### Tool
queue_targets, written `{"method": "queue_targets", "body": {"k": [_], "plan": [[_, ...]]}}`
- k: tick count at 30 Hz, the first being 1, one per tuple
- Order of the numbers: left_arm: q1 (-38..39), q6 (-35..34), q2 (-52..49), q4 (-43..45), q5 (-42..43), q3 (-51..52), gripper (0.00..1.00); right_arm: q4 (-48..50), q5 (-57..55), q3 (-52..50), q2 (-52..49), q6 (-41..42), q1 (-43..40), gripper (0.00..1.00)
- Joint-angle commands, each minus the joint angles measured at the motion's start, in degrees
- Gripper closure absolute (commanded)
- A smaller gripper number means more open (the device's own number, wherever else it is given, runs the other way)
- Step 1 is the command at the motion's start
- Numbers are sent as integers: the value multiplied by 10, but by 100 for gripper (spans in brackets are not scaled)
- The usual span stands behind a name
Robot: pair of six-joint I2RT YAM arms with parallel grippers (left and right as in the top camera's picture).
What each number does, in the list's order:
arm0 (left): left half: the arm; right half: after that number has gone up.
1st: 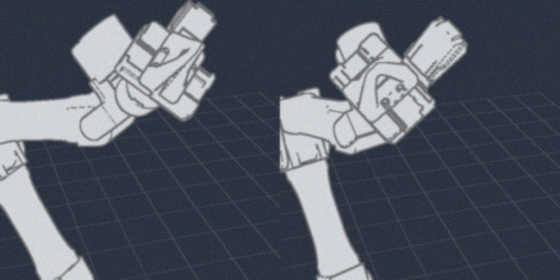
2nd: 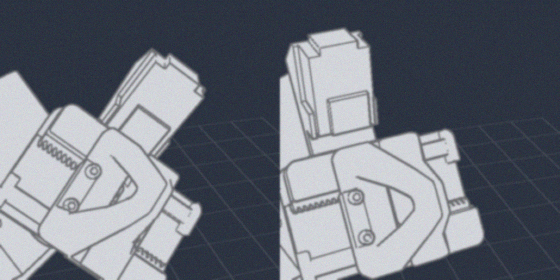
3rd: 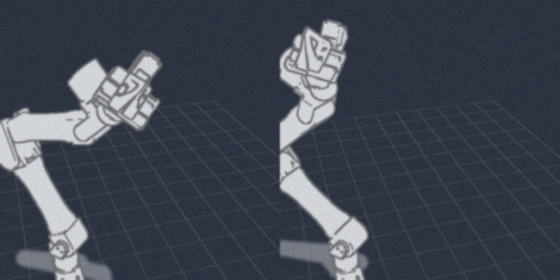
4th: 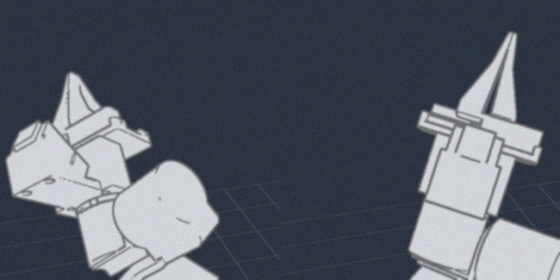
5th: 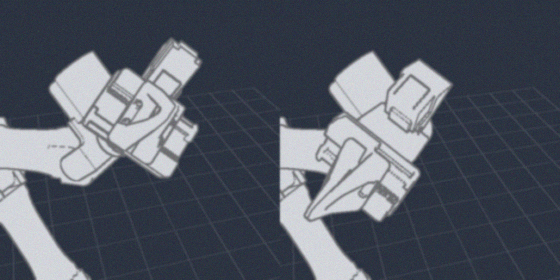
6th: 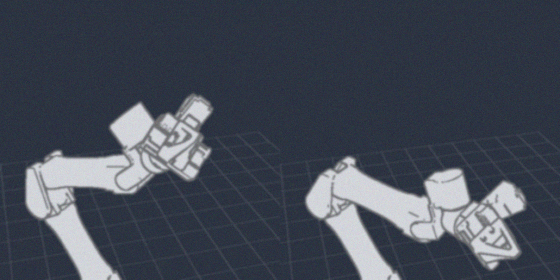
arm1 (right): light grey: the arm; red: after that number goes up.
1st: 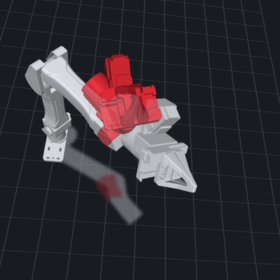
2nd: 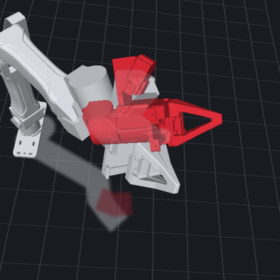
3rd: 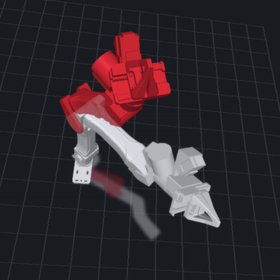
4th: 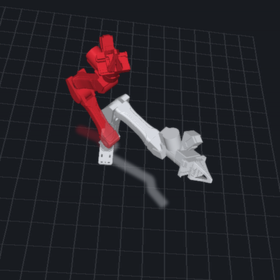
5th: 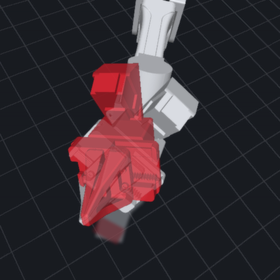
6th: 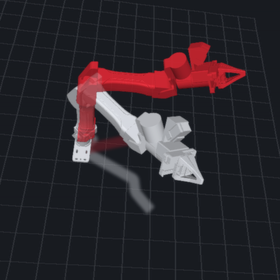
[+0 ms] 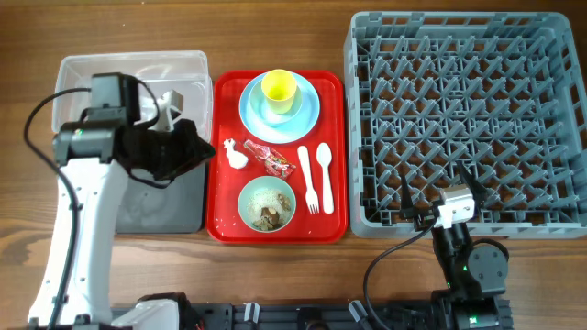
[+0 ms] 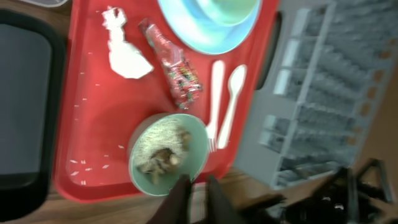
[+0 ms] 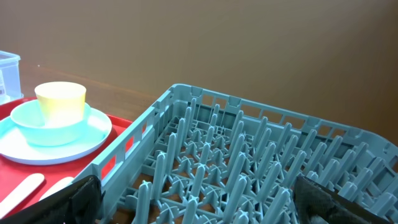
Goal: Sort waste into correct bins and load items into the dishwasher rack
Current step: 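Reach the left gripper to the white tissue and grasp it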
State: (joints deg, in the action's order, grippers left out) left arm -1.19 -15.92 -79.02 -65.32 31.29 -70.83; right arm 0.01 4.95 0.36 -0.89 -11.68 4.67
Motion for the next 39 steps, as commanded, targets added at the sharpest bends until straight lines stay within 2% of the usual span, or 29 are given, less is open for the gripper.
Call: {"method": "queue_targets", "body": {"k": [1, 5, 8, 9, 10, 11, 12, 14, 16, 17, 18, 19, 20, 21, 24, 27, 34, 39], "plan": [[62, -4, -16, 17, -85, -6, 79, 3, 7, -1, 3, -3, -3, 0], [131, -75, -26, 45, -196, -6, 68, 3, 7, -1, 3, -3, -3, 0], [170, -107, -42, 62, -244, -6, 68, 3, 7, -1, 3, -3, -3, 0], [185, -107, -52, 72, -248, -6, 41, 3, 7, 0, 3, -3, -3, 0], [192, -107, -58, 79, -248, -6, 23, 3, 7, -1, 3, -3, -3, 0], [199, -106, -69, 91, -248, -6, 43, 3, 7, -1, 3, -3, -3, 0], [202, -103, -76, 97, -248, -6, 48, 3, 7, -1, 3, -3, -3, 0], [204, -100, -94, 109, -248, -6, 39, 3, 7, -1, 3, -3, -3, 0], [204, -98, -103, 110, -248, -6, 66, 3, 7, 0, 3, -3, -3, 0], [204, -98, -106, 110, -247, -6, 88, 3, 7, -1, 3, -3, -3, 0], [204, -98, -107, 110, -247, -6, 89, 3, 7, -1, 3, -3, -3, 0], [204, -98, -107, 111, -248, -6, 73, 3, 7, -1, 3, -3, -3, 0], [204, -98, -107, 112, -248, -6, 51, 3, 7, -1, 3, -3, -3, 0], [203, -98, -107, 114, -250, -6, 49, 3, 7, -1, 3, -3, -3, 0], [204, -99, -107, 121, -272, -6, 49, 3, 7, -1, 3, -3, -3, 0], [204, -132, -118, 134, -290, -4, 51, 3, 7, -1, 3, -3, -3, 0], [204, -151, -185, 143, -323, -4, 57, 3, 7, -1, 3, -3, -3, 0], [204, -176, -240, 147, -346, -4, 58, 3, 7, -1, 3, -3, -3, 0]]}}
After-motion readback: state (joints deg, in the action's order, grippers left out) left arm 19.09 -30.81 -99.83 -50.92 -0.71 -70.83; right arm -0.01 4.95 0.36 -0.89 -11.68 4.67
